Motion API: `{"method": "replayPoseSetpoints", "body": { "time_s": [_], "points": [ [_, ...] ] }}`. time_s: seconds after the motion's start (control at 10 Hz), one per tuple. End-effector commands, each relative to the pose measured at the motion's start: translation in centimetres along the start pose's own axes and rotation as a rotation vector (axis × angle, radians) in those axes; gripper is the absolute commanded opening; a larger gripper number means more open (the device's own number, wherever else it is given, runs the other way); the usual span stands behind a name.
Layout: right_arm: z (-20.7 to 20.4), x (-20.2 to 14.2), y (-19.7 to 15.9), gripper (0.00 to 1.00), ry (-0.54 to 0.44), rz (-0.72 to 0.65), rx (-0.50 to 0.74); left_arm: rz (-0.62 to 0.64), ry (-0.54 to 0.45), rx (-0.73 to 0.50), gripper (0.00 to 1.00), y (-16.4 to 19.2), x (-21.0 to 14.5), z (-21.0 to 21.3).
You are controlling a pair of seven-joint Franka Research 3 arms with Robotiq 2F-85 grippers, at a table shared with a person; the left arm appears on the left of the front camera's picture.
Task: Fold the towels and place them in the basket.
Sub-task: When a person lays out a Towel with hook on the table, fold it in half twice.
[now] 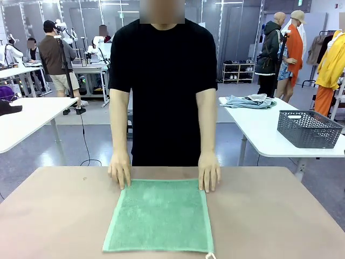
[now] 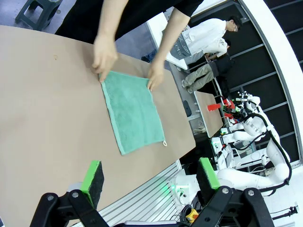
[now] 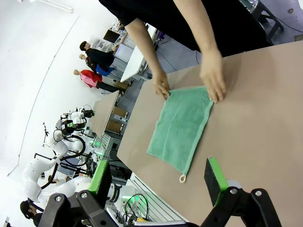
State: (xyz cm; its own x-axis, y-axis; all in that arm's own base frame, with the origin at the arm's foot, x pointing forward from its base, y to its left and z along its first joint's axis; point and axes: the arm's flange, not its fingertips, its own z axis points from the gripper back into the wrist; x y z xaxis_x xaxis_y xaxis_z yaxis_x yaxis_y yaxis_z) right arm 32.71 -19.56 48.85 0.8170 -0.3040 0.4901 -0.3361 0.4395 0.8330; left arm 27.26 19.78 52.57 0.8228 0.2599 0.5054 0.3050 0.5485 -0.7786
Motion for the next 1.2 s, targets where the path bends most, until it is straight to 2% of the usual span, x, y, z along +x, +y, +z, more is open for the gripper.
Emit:
{"method": "replayPoseSetpoints", "body": {
  "time_s": [0.0, 1.1],
  "points": [
    [0.09, 0.11, 0.11, 1.0, -0.005, -0.004, 0.01, -0.003, 0.004, -0.015, 1.0, -0.03, 0.26, 0.29],
    [0.09, 0.11, 0.11, 1.0, -0.005, -0.004, 0.01, -0.003, 0.004, -0.015, 1.0, -0.03, 0.26, 0.29]
  ]
}}
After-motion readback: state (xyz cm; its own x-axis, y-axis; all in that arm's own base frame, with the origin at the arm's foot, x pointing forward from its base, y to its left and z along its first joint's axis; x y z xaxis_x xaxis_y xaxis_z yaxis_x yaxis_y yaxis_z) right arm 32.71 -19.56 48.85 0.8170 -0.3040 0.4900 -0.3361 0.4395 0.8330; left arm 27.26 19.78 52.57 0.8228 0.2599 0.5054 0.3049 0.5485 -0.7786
